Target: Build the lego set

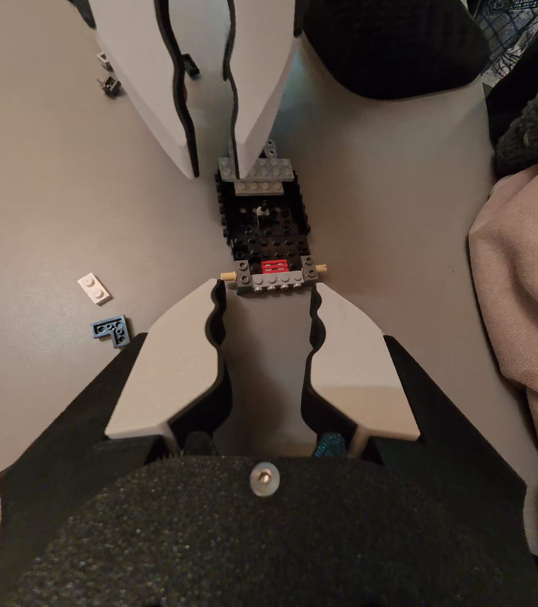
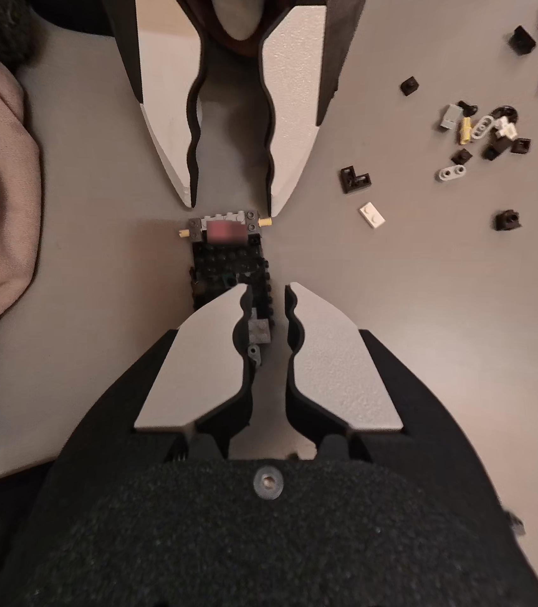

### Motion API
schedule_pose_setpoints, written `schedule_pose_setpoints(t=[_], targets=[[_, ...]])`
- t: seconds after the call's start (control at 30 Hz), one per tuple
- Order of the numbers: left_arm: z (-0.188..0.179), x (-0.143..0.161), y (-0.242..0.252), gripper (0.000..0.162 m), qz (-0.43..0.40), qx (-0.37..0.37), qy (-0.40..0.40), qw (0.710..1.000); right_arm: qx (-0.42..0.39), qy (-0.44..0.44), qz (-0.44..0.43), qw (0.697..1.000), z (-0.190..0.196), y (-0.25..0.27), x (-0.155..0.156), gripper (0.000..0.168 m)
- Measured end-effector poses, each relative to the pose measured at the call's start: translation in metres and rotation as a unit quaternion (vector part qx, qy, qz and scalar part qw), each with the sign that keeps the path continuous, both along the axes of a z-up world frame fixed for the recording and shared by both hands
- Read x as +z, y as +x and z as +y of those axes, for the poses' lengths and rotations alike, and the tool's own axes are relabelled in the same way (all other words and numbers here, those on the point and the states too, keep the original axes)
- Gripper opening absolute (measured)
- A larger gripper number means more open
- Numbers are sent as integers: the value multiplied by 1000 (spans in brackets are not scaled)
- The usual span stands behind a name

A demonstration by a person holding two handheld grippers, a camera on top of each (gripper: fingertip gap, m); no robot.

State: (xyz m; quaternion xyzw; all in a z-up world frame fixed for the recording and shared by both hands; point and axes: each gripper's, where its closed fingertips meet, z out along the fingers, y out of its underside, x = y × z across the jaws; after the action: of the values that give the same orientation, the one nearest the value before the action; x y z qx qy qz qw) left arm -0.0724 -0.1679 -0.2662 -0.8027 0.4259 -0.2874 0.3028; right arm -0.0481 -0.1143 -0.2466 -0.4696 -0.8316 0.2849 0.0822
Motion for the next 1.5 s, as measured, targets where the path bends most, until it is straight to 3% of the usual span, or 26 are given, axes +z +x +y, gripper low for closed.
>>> schedule_pose_setpoints(t=[0.63, 1.5], targets=[[1, 0, 1, 48, 2, -1, 3, 1000, 60, 50, -22, 997, -28, -12, -22, 18], [9, 4, 0, 43, 0, 11, 26, 1000, 17, 48, -15, 999, -15, -4, -16, 15]])
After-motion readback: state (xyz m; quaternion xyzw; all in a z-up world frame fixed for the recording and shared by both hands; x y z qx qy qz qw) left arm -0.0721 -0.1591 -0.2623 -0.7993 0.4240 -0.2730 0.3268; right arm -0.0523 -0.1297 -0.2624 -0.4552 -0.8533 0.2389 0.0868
